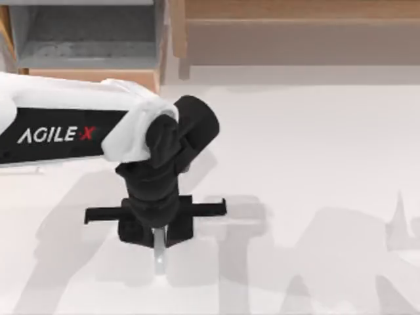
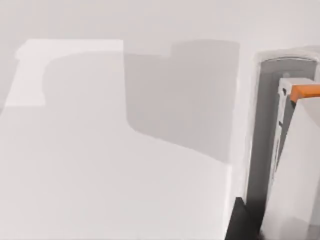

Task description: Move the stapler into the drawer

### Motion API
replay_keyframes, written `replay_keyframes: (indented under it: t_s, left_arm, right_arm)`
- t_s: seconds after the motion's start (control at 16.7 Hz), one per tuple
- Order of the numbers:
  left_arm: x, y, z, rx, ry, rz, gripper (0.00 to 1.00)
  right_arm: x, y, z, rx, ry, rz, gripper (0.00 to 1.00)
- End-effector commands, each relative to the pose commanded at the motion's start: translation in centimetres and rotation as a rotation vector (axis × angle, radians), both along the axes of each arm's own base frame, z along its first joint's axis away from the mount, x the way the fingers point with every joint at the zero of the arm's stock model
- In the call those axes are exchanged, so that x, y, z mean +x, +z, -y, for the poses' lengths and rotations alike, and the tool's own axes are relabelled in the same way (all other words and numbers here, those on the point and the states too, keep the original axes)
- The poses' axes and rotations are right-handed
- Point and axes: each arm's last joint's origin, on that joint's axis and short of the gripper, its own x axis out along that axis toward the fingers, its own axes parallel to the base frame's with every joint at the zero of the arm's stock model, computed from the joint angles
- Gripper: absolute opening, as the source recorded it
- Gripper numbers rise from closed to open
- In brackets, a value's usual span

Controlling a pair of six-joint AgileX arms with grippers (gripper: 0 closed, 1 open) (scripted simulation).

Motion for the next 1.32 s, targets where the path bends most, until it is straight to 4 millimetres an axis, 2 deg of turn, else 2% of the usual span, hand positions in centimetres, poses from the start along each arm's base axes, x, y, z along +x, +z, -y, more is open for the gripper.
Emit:
replay_keyframes:
  t_s: [0.18,0.48,0.6,0.78,0.9,1.02,1.2,1.32]
  left_arm:
    - [0.0,1.3,0.0,-0.005,-0.001,0.007,0.0]
    - [0.3,1.4,-0.1,-0.008,-0.003,0.009,0.0]
    - [1.8,2.4,-0.6,-0.031,-0.005,0.029,0.0]
    - [6.0,5.2,-2.9,-0.072,-0.003,0.088,0.0]
    - [9.4,7.4,-5.8,-0.079,0.007,0.137,0.0]
    - [12.7,9.6,-9.9,-0.063,0.021,0.188,0.0]
    - [16.8,12.2,-17.5,-0.003,0.046,0.245,0.0]
    - [18.6,13.4,-23.0,0.047,0.062,0.264,0.0]
  right_arm:
    - [0.0,0.0,0.0,0.0,0.0,0.0,1.0]
    - [0.0,0.0,0.0,0.0,0.0,0.0,1.0]
    - [0.0,0.0,0.0,0.0,0.0,0.0,1.0]
    - [0.0,0.0,0.0,0.0,0.0,0.0,1.0]
    - [0.0,0.0,0.0,0.0,0.0,0.0,1.0]
    - [0.0,0.0,0.0,0.0,0.0,0.0,1.0]
    - [0.0,0.0,0.0,0.0,0.0,0.0,1.0]
    - [0.0,0.0,0.0,0.0,0.0,0.0,1.0]
